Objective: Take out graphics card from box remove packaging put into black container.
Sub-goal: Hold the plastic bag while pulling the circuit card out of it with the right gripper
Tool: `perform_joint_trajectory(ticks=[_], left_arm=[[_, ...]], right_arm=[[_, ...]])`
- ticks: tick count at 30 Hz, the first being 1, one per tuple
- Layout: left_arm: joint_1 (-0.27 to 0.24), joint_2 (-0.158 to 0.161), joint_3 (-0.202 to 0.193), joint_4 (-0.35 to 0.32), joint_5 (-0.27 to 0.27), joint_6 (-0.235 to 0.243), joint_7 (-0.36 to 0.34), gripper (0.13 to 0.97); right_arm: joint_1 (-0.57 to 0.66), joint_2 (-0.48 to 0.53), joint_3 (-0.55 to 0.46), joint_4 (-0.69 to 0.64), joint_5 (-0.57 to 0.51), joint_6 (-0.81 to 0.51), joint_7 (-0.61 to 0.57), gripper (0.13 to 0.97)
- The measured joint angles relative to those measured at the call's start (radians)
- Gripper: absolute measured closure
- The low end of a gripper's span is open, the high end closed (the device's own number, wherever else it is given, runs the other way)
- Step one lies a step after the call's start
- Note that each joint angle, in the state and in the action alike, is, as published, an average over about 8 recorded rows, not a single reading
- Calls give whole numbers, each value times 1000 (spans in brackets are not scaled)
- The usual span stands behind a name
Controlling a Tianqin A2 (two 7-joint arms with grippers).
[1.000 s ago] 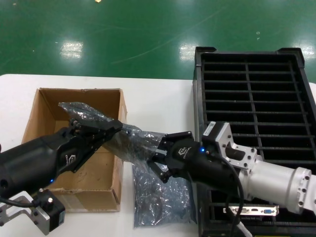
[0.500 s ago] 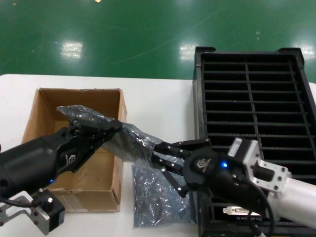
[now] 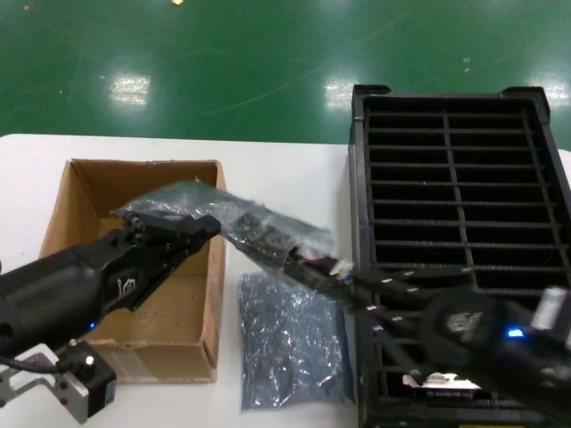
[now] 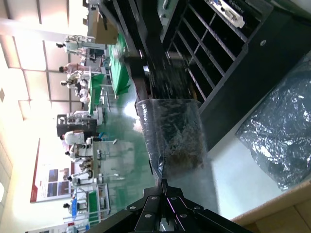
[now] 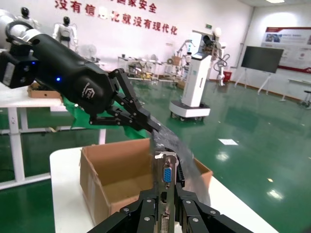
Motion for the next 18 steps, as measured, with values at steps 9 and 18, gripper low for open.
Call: perform_joint_trajectory(ticks=[9, 18], left_arm=[[0, 0, 0, 0, 0, 0, 0, 957], [0, 0, 0, 0, 0, 0, 0, 957]], right_arm=[[-200, 181, 218, 85, 102, 19, 19, 908], [-300, 240, 297, 94, 21, 77, 110, 908]])
